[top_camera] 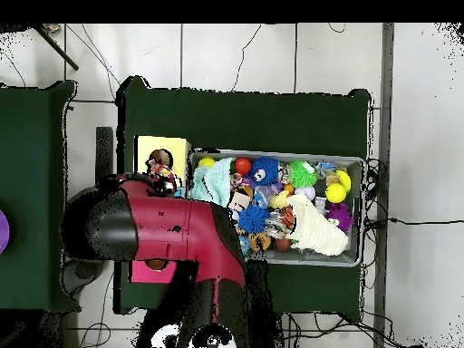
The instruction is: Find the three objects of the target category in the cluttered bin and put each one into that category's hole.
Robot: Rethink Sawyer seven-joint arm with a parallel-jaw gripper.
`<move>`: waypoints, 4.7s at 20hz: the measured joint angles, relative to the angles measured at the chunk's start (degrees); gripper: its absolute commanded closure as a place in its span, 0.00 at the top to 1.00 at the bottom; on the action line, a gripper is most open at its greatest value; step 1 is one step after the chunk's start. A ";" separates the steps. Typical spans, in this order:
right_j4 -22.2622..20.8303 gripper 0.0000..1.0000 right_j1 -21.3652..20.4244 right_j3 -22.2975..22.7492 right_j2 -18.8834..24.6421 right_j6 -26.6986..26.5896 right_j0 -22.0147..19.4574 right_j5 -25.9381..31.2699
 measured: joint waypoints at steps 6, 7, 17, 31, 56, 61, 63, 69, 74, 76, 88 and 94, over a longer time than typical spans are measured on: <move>0.11 0.00 1.82 0.00 -0.05 0.00 0.80 -0.17; 0.15 0.00 1.99 -0.01 -0.05 0.00 0.87 -0.23; 0.79 0.00 4.93 -0.17 -0.08 0.00 2.08 -2.14; 1.39 0.00 9.41 -2.60 -0.41 0.04 3.30 -3.01; 3.86 0.00 13.61 -6.97 -2.71 0.05 4.58 -6.87; 4.30 0.00 13.75 -7.34 -3.42 0.05 5.08 -7.74; 4.50 0.00 13.81 -7.34 -3.51 0.05 5.21 -8.07; 5.12 0.00 14.26 -7.37 -3.61 0.05 5.35 -8.87; 5.59 0.00 15.02 -7.37 -3.62 0.05 5.35 -9.73; 5.63 0.00 15.19 -7.38 -3.63 0.05 5.35 -9.95; 5.63 0.00 15.50 -7.37 -3.63 0.05 5.10 -11.02; 5.63 1.00 15.50 -7.37 -3.64 0.05 4.69 -11.54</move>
